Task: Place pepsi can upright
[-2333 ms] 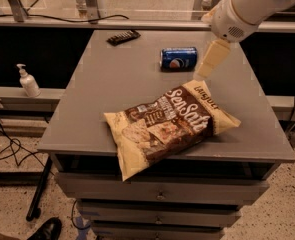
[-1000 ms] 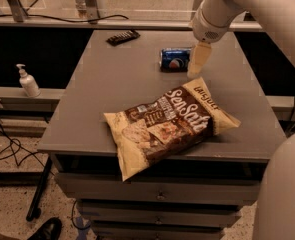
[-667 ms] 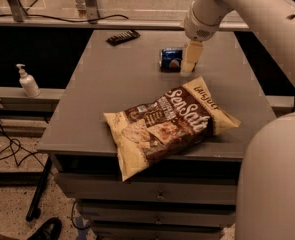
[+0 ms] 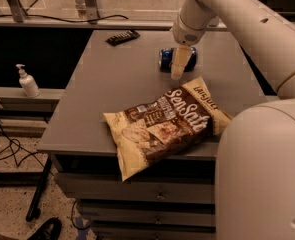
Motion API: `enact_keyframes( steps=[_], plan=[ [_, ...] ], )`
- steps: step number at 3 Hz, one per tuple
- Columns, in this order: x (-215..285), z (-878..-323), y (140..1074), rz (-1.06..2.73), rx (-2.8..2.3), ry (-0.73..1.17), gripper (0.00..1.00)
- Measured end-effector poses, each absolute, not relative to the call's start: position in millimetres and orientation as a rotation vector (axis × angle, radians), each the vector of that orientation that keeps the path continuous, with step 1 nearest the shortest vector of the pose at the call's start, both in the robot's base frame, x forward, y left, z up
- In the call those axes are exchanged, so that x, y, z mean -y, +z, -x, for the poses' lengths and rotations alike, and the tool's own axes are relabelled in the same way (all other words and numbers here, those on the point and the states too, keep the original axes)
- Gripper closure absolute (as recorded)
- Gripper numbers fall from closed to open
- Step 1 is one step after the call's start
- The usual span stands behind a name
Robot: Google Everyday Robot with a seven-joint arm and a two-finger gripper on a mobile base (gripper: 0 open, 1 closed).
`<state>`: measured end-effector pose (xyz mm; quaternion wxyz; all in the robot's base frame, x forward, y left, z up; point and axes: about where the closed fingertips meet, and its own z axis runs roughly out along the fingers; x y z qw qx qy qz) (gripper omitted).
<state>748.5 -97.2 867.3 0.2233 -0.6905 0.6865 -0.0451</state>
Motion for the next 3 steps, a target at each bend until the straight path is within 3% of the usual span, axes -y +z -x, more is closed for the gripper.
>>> enact_keyframes(
  steps=[1,3],
  plan=[
    [96.9,-753.6,850.0,1.919,-1.928,-0.099,0.18],
    [95.3,-759.8,840.7,1.931,-1.949,-0.078,0.64]
  ],
)
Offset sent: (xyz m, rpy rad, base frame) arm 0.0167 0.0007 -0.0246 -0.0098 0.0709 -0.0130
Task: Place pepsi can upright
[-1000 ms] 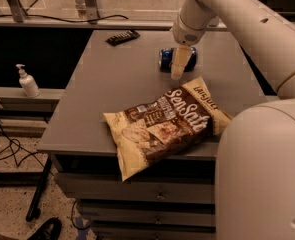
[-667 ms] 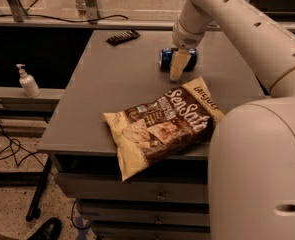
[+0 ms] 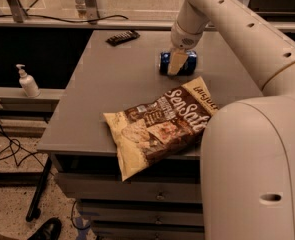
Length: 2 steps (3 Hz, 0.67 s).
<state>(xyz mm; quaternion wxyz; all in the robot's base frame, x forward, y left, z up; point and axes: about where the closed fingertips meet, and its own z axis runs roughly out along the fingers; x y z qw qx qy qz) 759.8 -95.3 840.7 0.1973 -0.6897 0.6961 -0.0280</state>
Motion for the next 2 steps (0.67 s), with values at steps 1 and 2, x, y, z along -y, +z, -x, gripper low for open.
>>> enact_keyframes(
  steps=[1,2],
  plan=[
    [95.3,-759.8,841.2,1.931,-1.949,-0.078,0.88],
    [100.6,-758.1,866.5,1.831,-1.905,0.014,1.0]
  ],
)
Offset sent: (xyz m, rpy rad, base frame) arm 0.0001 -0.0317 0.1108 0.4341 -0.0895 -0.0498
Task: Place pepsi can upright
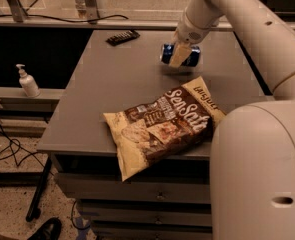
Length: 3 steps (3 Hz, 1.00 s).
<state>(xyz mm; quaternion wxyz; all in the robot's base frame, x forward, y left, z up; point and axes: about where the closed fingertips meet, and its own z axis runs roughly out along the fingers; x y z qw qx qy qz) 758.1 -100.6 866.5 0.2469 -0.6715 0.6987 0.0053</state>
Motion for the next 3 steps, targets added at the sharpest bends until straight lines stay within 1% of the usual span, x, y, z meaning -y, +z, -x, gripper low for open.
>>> enact_keyframes(
  steps=[2,3],
  plan=[
    [124.6,-753.0,942.6,1.465,-1.711,0.316,1.0],
    [137.3,-757.4,953.9,1.287,-1.604,0.459,1.0]
  ],
)
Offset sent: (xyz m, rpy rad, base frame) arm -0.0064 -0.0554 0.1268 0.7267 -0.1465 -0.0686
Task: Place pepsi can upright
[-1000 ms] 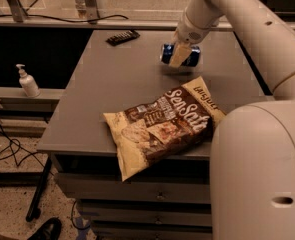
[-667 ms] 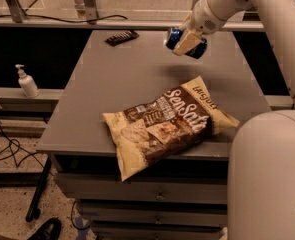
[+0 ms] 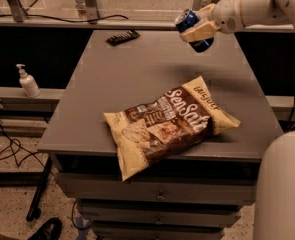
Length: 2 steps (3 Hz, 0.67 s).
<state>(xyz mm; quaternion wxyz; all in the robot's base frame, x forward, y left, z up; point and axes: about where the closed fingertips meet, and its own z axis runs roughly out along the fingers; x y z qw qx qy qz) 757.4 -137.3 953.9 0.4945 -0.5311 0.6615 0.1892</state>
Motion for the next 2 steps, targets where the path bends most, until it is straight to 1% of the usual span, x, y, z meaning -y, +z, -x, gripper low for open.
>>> enact_keyframes(
  steps=[1,2],
  plan=[
    [154.5,-758.4,960.5,1.129,-1.504,0.562,1.0],
    [154.4,-758.4,960.3,1.129,-1.504,0.562,1.0]
  ],
)
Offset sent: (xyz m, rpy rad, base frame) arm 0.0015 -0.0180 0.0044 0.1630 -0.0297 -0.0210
